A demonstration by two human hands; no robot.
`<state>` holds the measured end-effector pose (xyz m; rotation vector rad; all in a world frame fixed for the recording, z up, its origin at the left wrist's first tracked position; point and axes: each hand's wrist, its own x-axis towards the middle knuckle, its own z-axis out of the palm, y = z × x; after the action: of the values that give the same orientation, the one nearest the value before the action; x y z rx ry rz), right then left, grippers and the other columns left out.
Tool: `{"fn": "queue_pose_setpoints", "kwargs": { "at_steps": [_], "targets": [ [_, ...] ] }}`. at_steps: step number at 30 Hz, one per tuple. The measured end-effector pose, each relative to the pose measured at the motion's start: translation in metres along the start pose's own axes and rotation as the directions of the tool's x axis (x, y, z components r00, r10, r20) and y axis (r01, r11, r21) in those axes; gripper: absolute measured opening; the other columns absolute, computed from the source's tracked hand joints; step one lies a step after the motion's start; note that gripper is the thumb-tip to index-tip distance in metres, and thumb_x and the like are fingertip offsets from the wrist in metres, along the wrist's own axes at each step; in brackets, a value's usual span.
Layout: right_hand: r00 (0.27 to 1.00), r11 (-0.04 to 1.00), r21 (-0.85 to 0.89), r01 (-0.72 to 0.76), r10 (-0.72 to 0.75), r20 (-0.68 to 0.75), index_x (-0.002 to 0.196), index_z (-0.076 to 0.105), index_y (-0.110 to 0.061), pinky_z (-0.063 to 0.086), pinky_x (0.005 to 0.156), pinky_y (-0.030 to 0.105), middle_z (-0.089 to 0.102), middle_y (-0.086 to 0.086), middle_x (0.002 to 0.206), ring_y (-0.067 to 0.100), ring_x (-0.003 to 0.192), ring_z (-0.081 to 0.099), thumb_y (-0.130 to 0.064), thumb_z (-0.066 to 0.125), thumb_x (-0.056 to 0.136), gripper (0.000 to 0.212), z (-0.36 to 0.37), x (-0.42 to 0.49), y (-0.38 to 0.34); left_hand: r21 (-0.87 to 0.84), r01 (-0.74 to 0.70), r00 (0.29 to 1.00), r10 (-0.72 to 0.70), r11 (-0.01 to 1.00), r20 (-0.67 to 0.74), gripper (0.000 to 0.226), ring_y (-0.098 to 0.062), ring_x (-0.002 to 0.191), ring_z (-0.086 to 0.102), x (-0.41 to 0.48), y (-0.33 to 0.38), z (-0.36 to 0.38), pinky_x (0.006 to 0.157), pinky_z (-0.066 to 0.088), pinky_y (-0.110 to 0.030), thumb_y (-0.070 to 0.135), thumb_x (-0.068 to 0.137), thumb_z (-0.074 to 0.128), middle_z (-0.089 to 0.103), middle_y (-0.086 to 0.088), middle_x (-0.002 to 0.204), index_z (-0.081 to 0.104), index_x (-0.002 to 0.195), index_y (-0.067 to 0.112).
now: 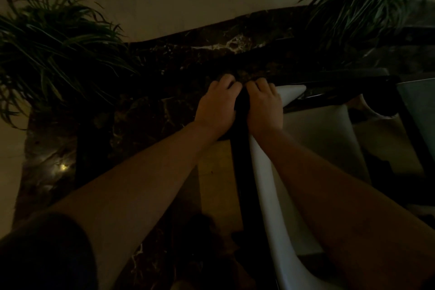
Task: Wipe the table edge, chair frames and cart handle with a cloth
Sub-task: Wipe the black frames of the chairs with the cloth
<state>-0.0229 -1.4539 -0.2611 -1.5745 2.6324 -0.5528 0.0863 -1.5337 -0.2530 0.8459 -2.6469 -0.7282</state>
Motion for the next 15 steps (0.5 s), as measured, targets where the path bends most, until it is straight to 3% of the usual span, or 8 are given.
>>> {"fn": "queue_pose_setpoints", "kwargs": {
  "at_steps": [6, 10, 15],
  "targets": [
    [0.987, 0.999, -0.016, 0.042, -0.039, 0.156, 0.117, 0.057, -0.011, 0.049, 0.087, 0.043, 0.057, 0.013, 0.118, 0.032, 0.105, 0.052, -0.016, 0.063, 0.085, 0.033, -0.023, -0.070, -0.008, -0.003, -0.035, 0.997, 0.036, 0.999, 0.072, 0.028, -0.032, 0.104, 0.049, -0.069, 0.021, 0.002, 0.074, 0.050, -0.044, 0.013, 0.091, 0.053, 0.054, -0.011, 0.124, 0.055, 0.118, 0.009],
    [0.976, 0.997, 0.019, 0.074, -0.077, 0.204, 0.115, 0.060, -0.008, 0.051, 0.080, 0.041, 0.058, 0.013, 0.114, 0.032, 0.102, 0.052, -0.010, 0.064, 0.085, 0.030, -0.037, -0.127, -0.009, -0.026, -0.076, 0.986, 0.079, 0.997, 0.145, 0.030, -0.035, 0.099, 0.050, -0.124, 0.041, 0.005, 0.078, 0.049, -0.048, 0.015, 0.089, 0.049, 0.054, -0.014, 0.122, 0.054, 0.118, 0.008],
    [0.961, 0.996, 0.051, 0.080, -0.090, 0.260, 0.108, 0.061, -0.008, 0.051, 0.079, 0.043, 0.058, 0.012, 0.109, 0.031, 0.099, 0.053, -0.010, 0.061, 0.084, 0.024, -0.057, -0.210, -0.006, -0.011, -0.054, 0.976, 0.055, 0.999, 0.210, 0.037, -0.035, 0.102, 0.052, -0.198, 0.080, 0.014, 0.084, 0.050, -0.050, 0.008, 0.083, 0.058, 0.054, -0.014, 0.125, 0.054, 0.119, 0.006]
  ]
}}
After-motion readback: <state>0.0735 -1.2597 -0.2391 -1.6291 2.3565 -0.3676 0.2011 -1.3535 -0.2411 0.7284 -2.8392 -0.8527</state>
